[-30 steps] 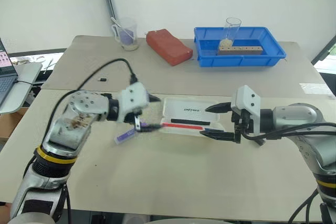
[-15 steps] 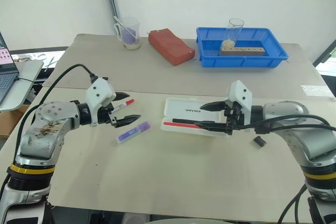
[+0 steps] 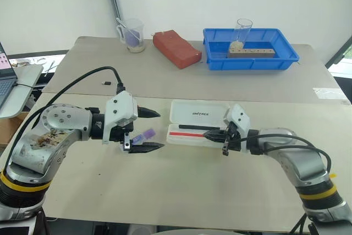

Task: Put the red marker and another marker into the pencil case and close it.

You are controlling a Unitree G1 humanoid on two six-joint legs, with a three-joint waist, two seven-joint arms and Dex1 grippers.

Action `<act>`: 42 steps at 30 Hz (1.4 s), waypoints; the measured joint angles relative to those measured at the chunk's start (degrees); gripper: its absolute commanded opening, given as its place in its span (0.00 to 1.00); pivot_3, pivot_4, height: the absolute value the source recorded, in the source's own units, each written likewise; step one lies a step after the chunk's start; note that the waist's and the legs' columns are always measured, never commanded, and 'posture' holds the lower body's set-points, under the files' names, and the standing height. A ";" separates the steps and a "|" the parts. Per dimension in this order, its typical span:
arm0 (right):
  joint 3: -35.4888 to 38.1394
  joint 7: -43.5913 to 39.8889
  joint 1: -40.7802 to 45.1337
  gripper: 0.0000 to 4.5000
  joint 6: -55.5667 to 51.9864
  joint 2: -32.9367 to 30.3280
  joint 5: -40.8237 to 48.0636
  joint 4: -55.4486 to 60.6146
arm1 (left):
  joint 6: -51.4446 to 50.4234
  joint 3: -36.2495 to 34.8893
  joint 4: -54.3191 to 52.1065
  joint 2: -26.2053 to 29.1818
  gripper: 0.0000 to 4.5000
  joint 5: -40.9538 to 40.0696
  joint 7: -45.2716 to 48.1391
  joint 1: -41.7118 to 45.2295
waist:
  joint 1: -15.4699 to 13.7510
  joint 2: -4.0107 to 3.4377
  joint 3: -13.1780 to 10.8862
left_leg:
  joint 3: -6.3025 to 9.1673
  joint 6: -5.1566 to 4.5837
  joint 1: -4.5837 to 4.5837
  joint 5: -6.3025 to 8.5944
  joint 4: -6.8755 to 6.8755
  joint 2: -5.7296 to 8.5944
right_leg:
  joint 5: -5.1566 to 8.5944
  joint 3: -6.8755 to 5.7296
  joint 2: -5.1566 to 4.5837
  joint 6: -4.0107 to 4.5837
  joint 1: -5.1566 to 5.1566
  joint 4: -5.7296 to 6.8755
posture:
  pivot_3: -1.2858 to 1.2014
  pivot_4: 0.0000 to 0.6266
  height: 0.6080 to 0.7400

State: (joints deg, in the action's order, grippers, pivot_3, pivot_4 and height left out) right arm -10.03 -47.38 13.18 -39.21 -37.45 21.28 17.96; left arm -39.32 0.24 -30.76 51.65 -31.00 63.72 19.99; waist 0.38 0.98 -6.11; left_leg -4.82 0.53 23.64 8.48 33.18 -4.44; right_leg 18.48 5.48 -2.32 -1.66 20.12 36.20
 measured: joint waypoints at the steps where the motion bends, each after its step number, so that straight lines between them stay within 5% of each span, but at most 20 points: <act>1: -0.44 0.19 -0.80 0.00 0.09 0.17 -0.42 -0.02 | 0.00 0.01 0.00 0.13 1.00 -0.02 0.01 -0.10 | 0.03 0.00 0.00 | 0.00 0.00 0.00 0.00 0.00 0.00 | 0.00 0.00 0.00 0.00 -0.01 0.01 | 0.52 0.24 1.00; 31: 0.89 -3.67 2.22 0.00 6.93 -1.25 -2.75 5.34 | 11.39 -0.47 13.37 0.42 1.00 8.55 -3.02 -7.60 | 0.25 0.09 -0.03 | -0.04 0.01 -0.17 0.00 -0.15 -0.02 | 0.03 -0.02 -0.03 0.09 0.06 0.00 | 0.52 0.24 1.00; 42: 7.03 -5.56 14.99 0.81 -4.86 -4.00 11.00 10.97 | 18.05 -1.39 37.21 -7.07 1.00 15.45 -12.01 -0.36 | -0.09 0.09 -0.04 | -0.04 0.00 -0.16 0.00 -0.15 -0.02 | 0.01 -0.03 -0.06 0.11 0.05 0.08 | 0.52 0.24 1.00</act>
State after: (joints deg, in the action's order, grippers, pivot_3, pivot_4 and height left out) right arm -2.99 -52.95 28.17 -44.06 -41.45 32.28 28.94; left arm -21.27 -1.15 6.44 44.58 -15.54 51.71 19.62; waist 0.29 1.07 -6.15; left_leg -4.86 0.54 23.49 8.48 33.03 -4.46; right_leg 18.49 5.46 -2.38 -1.55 20.17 36.28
